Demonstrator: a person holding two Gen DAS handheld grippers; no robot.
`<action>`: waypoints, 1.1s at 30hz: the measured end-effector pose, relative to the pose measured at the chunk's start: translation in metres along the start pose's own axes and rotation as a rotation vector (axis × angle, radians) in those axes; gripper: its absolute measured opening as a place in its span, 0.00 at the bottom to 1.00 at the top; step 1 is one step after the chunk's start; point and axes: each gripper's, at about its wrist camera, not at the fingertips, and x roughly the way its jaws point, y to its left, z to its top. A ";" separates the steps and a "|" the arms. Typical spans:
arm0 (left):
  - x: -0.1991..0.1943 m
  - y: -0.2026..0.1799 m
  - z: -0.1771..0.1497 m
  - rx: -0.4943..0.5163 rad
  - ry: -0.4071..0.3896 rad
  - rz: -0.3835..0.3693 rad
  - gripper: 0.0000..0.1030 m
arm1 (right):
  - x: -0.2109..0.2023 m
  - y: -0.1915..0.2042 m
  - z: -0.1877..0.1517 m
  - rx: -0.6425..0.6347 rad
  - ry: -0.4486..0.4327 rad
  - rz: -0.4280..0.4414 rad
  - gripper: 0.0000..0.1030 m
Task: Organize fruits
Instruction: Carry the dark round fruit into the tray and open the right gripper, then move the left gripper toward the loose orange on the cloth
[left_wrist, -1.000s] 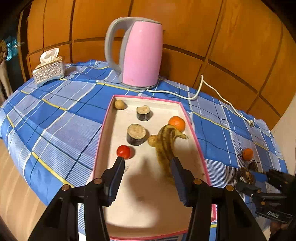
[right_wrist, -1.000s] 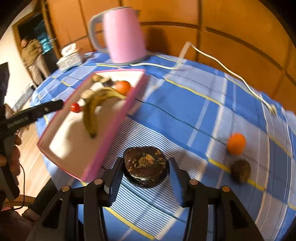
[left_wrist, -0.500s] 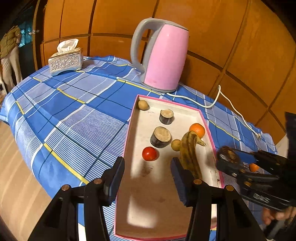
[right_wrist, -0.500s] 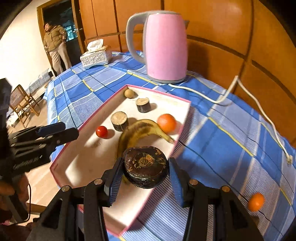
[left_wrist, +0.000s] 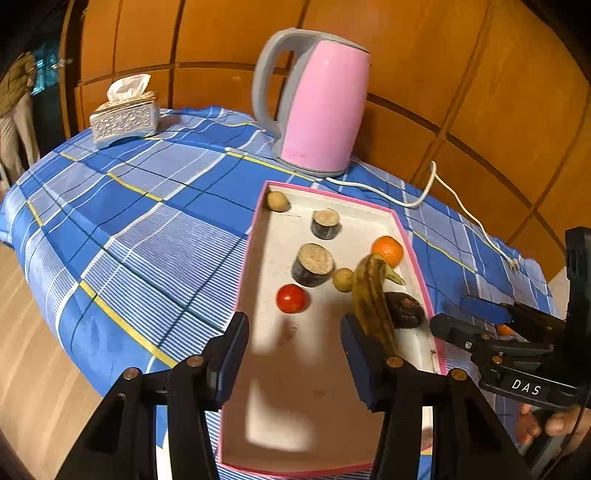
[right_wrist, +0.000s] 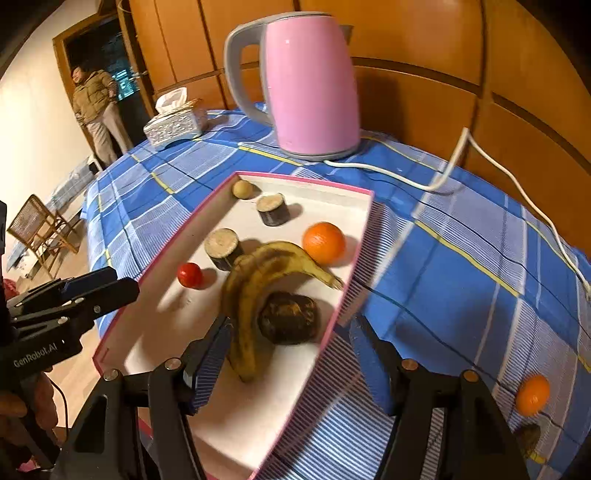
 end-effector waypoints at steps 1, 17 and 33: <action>0.000 -0.002 0.000 0.005 0.000 -0.002 0.51 | -0.002 -0.002 -0.002 0.011 0.000 0.001 0.65; -0.005 -0.055 -0.011 0.154 0.015 -0.075 0.51 | -0.047 -0.035 -0.054 0.159 -0.040 -0.136 0.65; 0.005 -0.111 -0.021 0.308 0.051 -0.138 0.51 | -0.092 -0.114 -0.111 0.391 -0.046 -0.337 0.65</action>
